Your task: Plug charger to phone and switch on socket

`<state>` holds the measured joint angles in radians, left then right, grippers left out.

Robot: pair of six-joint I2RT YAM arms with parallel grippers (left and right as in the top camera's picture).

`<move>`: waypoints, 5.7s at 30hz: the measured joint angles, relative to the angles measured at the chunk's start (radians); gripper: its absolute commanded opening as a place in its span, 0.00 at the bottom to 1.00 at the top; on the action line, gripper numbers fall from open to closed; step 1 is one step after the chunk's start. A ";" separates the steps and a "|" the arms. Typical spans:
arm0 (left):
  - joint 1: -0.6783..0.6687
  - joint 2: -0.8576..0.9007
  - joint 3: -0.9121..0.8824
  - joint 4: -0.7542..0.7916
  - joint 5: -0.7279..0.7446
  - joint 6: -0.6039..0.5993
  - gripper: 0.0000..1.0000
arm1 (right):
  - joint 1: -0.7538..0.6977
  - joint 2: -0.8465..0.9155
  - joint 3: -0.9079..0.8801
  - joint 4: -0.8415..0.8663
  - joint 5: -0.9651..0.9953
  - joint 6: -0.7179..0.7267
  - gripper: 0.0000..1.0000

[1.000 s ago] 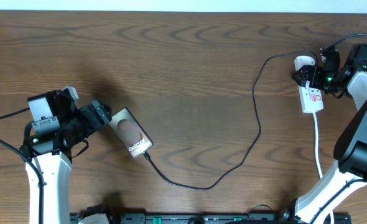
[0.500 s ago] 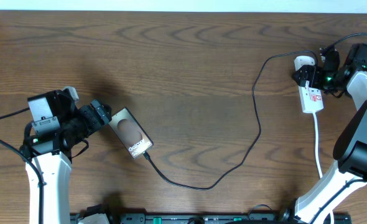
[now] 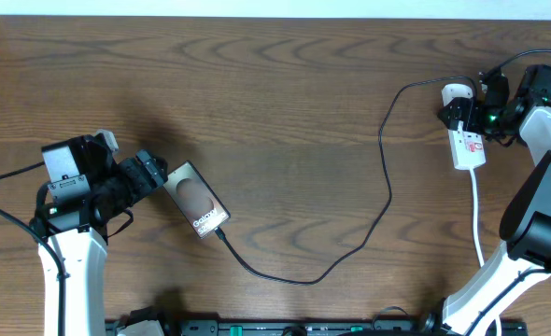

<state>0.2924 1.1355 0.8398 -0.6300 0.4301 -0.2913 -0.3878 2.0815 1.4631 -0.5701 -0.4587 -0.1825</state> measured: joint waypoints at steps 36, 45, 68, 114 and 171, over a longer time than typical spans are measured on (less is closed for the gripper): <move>0.000 0.001 0.000 -0.002 -0.003 0.000 0.89 | -0.001 -0.276 -0.076 -0.129 0.233 0.319 0.99; 0.000 0.001 0.000 -0.002 -0.003 0.000 0.89 | -0.001 -0.491 -0.076 -0.231 0.386 0.470 0.99; 0.000 0.002 0.000 -0.002 -0.003 0.000 0.89 | -0.001 -0.493 -0.077 -0.263 0.410 0.494 0.99; -0.203 -0.978 -0.822 0.868 -0.279 0.213 0.89 | -0.001 -0.493 -0.077 -0.264 0.411 0.497 0.99; -0.205 -1.118 -0.825 0.609 -0.340 0.264 0.89 | 0.000 -0.493 -0.077 -0.323 0.452 0.496 0.99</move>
<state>0.0875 0.0177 0.0147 -0.0208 0.0902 -0.0277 -0.3874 1.5883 1.3861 -0.8932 -0.0071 0.3130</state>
